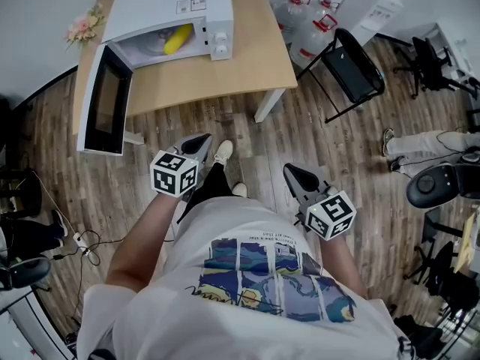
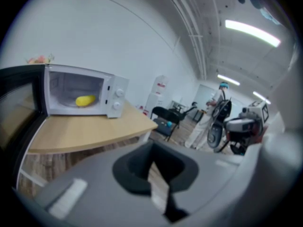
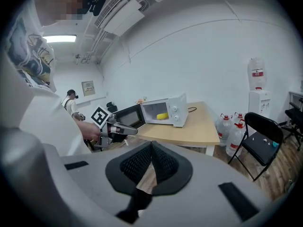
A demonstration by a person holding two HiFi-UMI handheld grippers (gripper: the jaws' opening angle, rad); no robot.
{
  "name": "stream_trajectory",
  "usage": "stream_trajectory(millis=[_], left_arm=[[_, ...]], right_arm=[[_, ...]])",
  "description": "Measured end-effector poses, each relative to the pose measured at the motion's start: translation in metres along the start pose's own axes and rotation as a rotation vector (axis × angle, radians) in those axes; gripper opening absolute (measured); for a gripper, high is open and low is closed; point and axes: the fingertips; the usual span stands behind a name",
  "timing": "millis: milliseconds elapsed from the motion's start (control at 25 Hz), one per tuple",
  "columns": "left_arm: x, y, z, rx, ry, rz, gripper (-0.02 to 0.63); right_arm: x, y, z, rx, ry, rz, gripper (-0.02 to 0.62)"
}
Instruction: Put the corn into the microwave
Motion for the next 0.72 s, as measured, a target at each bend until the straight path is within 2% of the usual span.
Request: stream_trajectory(millis=[720], left_arm=[[0.0020,-0.0042,-0.0099,0.023,-0.018,0.021,0.009]], right_arm=[[0.0007,0.0019,-0.0001,0.001,0.012,-0.004,0.009]])
Point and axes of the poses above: the fingertips, and each gripper's own axes: y backward along the fingers, z to its left, x out of its underside, and after that the axes turned 2 degrees about -y, right-handed
